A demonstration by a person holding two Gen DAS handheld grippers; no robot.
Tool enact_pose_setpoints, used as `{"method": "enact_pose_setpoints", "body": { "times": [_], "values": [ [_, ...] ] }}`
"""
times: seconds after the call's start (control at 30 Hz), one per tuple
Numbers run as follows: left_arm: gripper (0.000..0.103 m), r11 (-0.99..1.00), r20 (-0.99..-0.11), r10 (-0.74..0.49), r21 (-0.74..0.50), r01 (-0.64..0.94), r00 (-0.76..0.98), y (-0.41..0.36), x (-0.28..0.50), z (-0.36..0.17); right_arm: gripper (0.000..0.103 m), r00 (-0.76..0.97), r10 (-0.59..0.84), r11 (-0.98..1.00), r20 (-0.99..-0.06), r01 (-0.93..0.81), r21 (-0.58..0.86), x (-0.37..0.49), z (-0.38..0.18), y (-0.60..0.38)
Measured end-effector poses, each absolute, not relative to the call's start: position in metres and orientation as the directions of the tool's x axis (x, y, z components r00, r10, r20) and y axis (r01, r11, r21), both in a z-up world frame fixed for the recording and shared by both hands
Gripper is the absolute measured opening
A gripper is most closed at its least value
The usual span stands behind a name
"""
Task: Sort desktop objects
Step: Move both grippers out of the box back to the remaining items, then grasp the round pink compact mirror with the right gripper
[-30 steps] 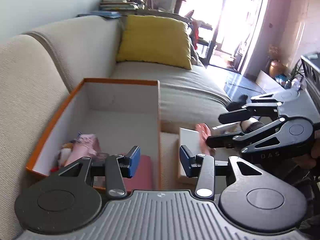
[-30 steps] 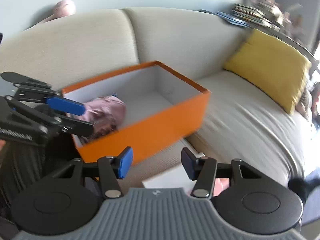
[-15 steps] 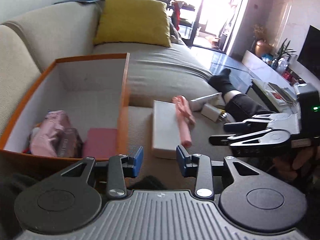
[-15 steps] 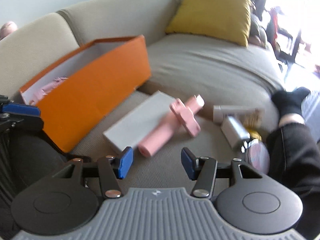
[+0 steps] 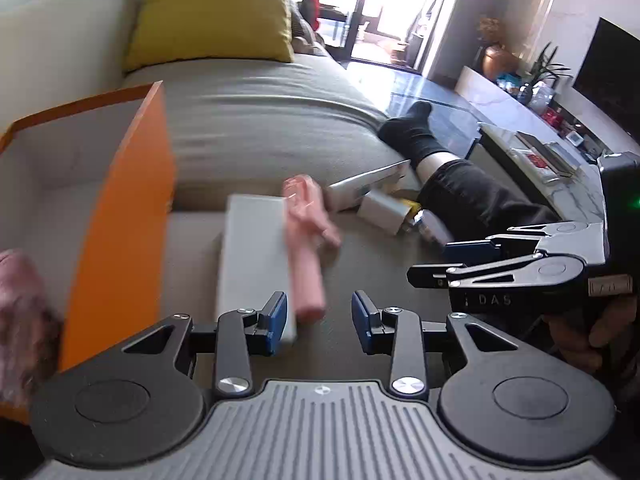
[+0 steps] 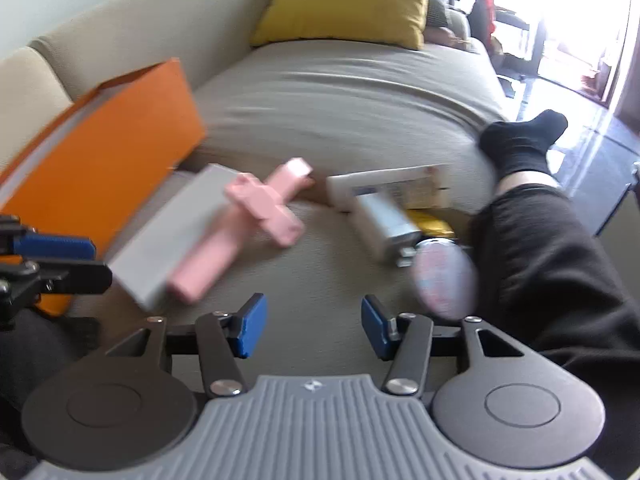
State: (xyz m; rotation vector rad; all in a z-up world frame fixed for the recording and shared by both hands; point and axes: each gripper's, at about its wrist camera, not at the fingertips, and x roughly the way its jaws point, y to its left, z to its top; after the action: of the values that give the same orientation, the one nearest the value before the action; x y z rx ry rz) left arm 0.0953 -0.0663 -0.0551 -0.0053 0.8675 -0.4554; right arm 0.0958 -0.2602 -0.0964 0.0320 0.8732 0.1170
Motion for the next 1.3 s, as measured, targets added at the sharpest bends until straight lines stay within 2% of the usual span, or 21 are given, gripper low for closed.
{"method": "enact_pose_setpoints", "body": {
  "times": [0.13,0.27,0.37,0.47,0.63,0.83,1.0,1.17,1.3],
  "values": [
    [0.041,0.89,-0.74,-0.41,-0.199,0.409,0.533,-0.088,0.115,-0.06,0.055,0.625,0.054,0.998,-0.779,-0.056,0.024,0.106,-0.101,-0.282],
    [0.041,0.889,-0.754,-0.407,-0.198,0.413,0.515,-0.104,0.132,-0.068,0.055,0.572,0.052,0.999,-0.819,-0.027,0.044,0.122,-0.111,-0.299],
    [0.041,0.89,-0.766,-0.4,-0.194,0.412,0.504,-0.112,0.142,-0.073,0.055,0.566,0.006,0.999,-0.824,-0.033,-0.015,0.132,-0.116,-0.298],
    [0.041,0.896,-0.773,-0.388,-0.189,0.401,0.502,-0.115,0.15,-0.076,0.055,0.57,0.029,0.998,-0.821,-0.061,-0.006,0.14,-0.115,-0.298],
    [0.041,0.891,-0.784,-0.391,-0.19,0.413,0.482,-0.123,0.164,-0.081,0.055,0.543,-0.082,0.992,-0.836,-0.039,-0.123,0.157,-0.125,-0.296],
    [0.041,0.876,-0.79,-0.414,-0.211,0.433,0.453,-0.139,0.178,-0.087,0.054,0.505,-0.112,0.983,-0.856,-0.068,-0.169,0.161,-0.14,-0.294],
    [0.041,0.869,-0.793,-0.423,-0.216,0.446,0.439,-0.148,0.183,-0.089,0.041,0.512,-0.117,0.983,-0.851,-0.065,-0.174,0.162,-0.137,-0.298],
    [0.041,0.865,-0.791,-0.421,-0.202,0.46,0.445,-0.154,0.189,-0.088,0.02,0.554,-0.098,0.988,-0.827,-0.045,-0.148,0.159,-0.118,-0.311],
    [0.041,0.851,-0.788,-0.414,-0.156,0.501,0.457,-0.165,0.197,-0.084,0.014,0.572,-0.059,0.997,-0.818,-0.008,-0.077,0.164,-0.102,-0.334]
  ]
}}
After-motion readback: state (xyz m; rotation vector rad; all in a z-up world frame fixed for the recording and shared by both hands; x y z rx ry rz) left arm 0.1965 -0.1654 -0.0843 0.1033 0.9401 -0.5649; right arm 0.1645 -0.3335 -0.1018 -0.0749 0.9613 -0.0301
